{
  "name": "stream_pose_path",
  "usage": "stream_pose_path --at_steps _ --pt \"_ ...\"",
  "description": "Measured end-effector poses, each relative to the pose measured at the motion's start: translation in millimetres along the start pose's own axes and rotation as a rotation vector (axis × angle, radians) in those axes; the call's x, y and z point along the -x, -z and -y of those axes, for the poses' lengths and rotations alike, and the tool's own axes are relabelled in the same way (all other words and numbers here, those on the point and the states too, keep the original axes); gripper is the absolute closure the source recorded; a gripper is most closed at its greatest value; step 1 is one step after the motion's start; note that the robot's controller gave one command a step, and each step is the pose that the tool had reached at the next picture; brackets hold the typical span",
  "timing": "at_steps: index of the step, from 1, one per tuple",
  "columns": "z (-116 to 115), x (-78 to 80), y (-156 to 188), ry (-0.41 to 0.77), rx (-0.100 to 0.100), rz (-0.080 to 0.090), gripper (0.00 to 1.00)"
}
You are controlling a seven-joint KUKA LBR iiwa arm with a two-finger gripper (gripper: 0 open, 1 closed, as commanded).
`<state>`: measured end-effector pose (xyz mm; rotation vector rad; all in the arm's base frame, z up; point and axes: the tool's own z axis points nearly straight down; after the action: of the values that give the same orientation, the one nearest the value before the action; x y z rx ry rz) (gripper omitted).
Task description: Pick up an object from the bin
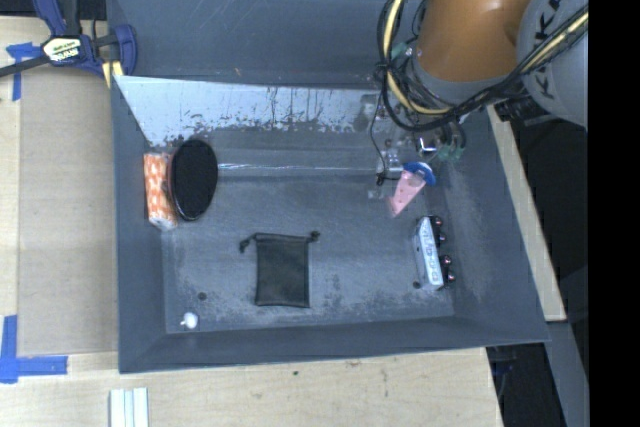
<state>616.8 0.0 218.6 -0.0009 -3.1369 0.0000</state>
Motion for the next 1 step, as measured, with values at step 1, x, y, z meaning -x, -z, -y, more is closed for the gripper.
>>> stream_pose_path --at_steps 1 --pt "0.0 1.4 5.3 0.000 0.000 0.009 1.00"
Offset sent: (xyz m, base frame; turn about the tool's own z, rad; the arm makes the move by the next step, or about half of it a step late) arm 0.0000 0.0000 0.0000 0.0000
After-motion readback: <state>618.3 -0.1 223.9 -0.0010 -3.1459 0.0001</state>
